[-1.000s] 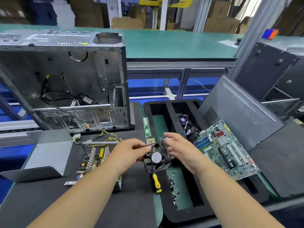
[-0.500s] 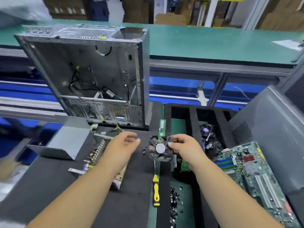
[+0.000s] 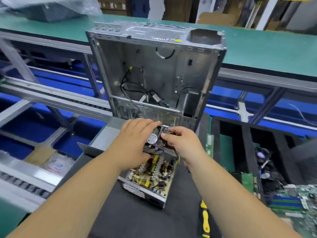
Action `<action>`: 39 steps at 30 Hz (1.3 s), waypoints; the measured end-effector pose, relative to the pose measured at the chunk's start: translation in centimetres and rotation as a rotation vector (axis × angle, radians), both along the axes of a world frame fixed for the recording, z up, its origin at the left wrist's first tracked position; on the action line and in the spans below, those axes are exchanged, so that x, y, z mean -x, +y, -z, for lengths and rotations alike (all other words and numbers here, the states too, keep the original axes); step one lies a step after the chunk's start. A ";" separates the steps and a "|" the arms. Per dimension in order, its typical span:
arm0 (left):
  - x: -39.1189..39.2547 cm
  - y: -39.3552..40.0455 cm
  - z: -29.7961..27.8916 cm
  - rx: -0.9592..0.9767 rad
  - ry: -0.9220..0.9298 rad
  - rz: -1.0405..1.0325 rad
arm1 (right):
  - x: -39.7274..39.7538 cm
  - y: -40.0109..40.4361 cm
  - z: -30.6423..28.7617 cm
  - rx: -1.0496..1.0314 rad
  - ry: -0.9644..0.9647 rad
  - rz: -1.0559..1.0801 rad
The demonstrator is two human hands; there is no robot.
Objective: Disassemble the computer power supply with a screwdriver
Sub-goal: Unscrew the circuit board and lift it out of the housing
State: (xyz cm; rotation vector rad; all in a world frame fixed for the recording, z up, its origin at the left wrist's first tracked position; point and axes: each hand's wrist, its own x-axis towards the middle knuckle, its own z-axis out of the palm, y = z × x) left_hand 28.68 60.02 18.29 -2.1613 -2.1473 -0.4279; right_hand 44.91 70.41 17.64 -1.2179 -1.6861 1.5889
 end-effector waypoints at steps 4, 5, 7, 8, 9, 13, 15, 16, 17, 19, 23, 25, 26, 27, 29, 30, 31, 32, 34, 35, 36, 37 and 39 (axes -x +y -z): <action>4.7 -0.6 -0.6 0.044 0.006 -0.020 | 4.2 -1.3 -0.8 -0.002 -0.048 -0.010; 5.9 -0.7 -0.6 0.061 -0.016 -0.026 | 5.1 -1.6 -0.9 0.006 -0.062 -0.018; 8.4 -0.7 -0.4 0.117 -0.036 -0.050 | 6.8 -1.9 -1.0 -0.015 -0.131 -0.039; 9.7 -0.6 -0.3 0.150 -0.039 -0.064 | 7.5 -1.9 -0.8 -0.050 -0.186 -0.057; 11.0 -0.5 -0.1 0.186 -0.033 -0.078 | 8.3 -1.9 -0.7 -0.090 -0.250 -0.086; 15.1 0.6 1.0 0.329 0.045 -0.110 | 11.7 -2.1 0.4 -0.256 -0.521 -0.265; 16.9 1.2 1.7 0.410 0.057 -0.123 | 13.3 -2.4 1.1 -0.357 -0.718 -0.380; 17.7 1.5 2.1 0.449 0.040 -0.134 | 13.9 -2.4 1.4 -0.400 -0.819 -0.433; 18.5 1.7 2.4 0.484 0.010 -0.145 | 14.5 -2.5 1.8 -0.440 -0.900 -0.481; 19.6 2.1 3.0 0.540 -0.050 -0.154 | 15.3 -2.6 2.4 -0.497 -0.973 -0.546; 20.2 2.8 4.6 0.615 -0.078 -0.129 | 16.2 -2.8 3.7 -0.586 -1.075 -0.594; 20.2 2.9 5.4 0.635 -0.084 -0.119 | 16.2 -2.6 4.2 -0.628 -1.130 -0.603; 20.2 3.0 5.7 0.641 -0.093 -0.114 | 16.1 -2.6 4.3 -0.636 -1.145 -0.605; 20.3 3.0 6.0 0.646 -0.106 -0.111 | 15.9 -2.5 4.3 -0.634 -1.154 -0.603; 20.3 2.8 6.4 0.648 -0.120 -0.104 | 15.6 -2.4 4.4 -0.628 -1.160 -0.590; 20.3 2.8 6.5 0.643 -0.122 -0.102 | 15.5 -2.4 4.4 -0.629 -1.160 -0.579; 20.3 2.6 6.5 0.633 -0.129 -0.105 | 15.4 -2.4 4.3 -0.624 -1.158 -0.570; 20.3 2.5 6.4 0.620 -0.144 -0.111 | 15.3 -2.4 4.2 -0.612 -1.150 -0.563; 20.3 2.2 6.1 0.573 -0.192 -0.120 | 14.9 -2.3 3.8 -0.603 -1.111 -0.536; 20.2 2.0 5.7 0.537 -0.222 -0.119 | 14.6 -2.3 3.5 -0.619 -1.082 -0.502; 19.9 1.8 5.3 0.491 -0.262 -0.116 | 14.1 -2.3 3.2 -0.645 -1.046 -0.452; 19.6 1.6 4.8 0.437 -0.310 -0.114 | 13.5 -2.3 2.8 -0.671 -1.007 -0.393; 18.5 1.1 3.8 0.328 -0.415 -0.099 | 11.7 -2.1 1.9 -0.688 -0.934 -0.288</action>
